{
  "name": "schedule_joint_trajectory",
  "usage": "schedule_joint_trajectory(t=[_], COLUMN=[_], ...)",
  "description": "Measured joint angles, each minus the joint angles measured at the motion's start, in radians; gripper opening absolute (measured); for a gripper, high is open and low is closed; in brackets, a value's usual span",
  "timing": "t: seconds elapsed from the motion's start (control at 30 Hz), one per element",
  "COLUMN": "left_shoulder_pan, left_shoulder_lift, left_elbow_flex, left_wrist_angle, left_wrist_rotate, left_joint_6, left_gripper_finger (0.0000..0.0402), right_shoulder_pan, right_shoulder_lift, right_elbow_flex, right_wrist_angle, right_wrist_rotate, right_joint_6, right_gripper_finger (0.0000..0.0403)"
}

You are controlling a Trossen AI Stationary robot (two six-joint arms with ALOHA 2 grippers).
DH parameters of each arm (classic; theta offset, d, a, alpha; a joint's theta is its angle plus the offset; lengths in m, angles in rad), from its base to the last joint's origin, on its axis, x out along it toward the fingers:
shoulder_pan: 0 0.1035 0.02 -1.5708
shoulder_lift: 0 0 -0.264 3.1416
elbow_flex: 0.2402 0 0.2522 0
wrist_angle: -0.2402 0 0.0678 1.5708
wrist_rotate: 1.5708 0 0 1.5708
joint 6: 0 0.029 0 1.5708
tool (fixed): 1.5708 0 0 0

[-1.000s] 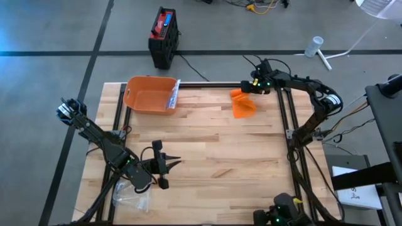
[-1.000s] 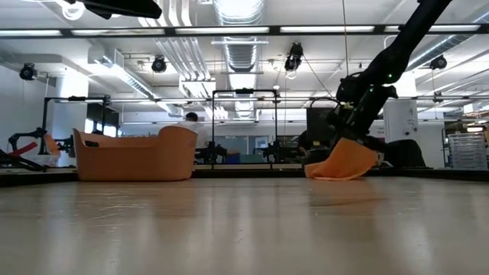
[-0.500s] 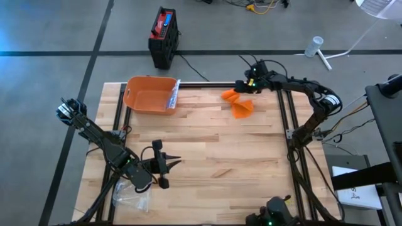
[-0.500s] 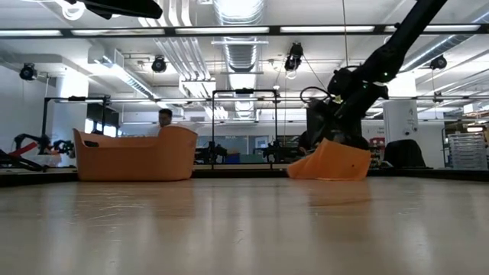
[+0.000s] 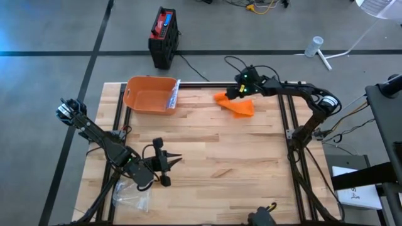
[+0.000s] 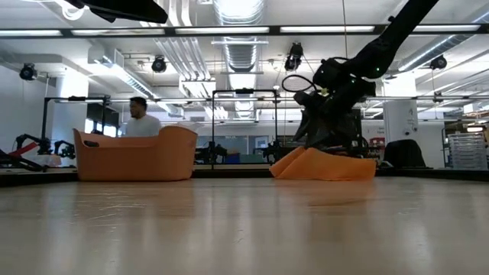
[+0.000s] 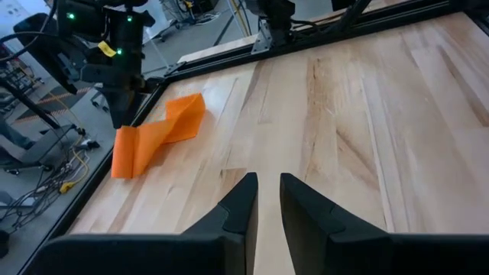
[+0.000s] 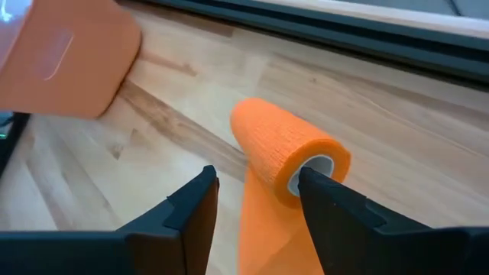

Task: Roll bandage
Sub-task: Roll the orange bandage

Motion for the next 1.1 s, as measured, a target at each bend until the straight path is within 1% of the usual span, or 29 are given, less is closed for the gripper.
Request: schedule_joint_trajectory(t=[0.27,0.37,0.43,0.5,0.57,0.7,0.8,0.9,0.97,1.1], left_shoulder_pan=[0.011,0.011,0.011,0.012,0.012,0.012,0.012,0.012,0.012,0.012], left_shoulder_lift=[0.0,0.0,0.0,0.0,0.0,0.0,0.0,0.0,0.0,0.0], left_elbow_flex=[0.0,0.0,0.0,0.0,0.0,0.0,0.0,0.0,0.0,0.0], left_wrist_angle=[0.001,0.002,0.002,0.005,0.005,0.004,0.0,-0.005,-0.009,-0.012], left_wrist_rotate=[0.0,0.0,0.0,0.0,0.0,0.0,0.0,0.0,0.0,0.001], left_joint_6=[0.0,0.0,0.0,0.0,0.0,-0.007,-0.007,-0.007,-0.007,-0.007], left_gripper_finger=[0.0048,0.0048,0.0048,0.0048,0.0048,0.0048,0.0048,0.0048,0.0048,0.0048], right_shoulder_pan=[0.111,0.136,0.143,0.15,0.153,0.152,0.139,0.126,0.122,0.113], right_shoulder_lift=[0.0,0.009,0.029,0.064,0.095,0.102,0.083,0.053,0.025,-0.027], right_elbow_flex=[0.066,0.116,0.163,0.219,0.258,0.282,0.256,0.185,0.117,-0.015], right_wrist_angle=[-0.009,-0.023,-0.076,-0.159,-0.204,-0.202,-0.272,-0.297,-0.281,-0.194], right_wrist_rotate=[0.125,0.133,0.155,0.206,0.248,0.262,0.277,0.284,0.286,0.283], right_joint_6=[-0.019,-0.014,-0.011,-0.011,0.0,0.031,0.034,0.041,0.064,0.111], right_gripper_finger=[0.0159,0.0151,0.0146,0.0142,0.014,0.0147,0.0159,0.0174,0.0182,0.0197])
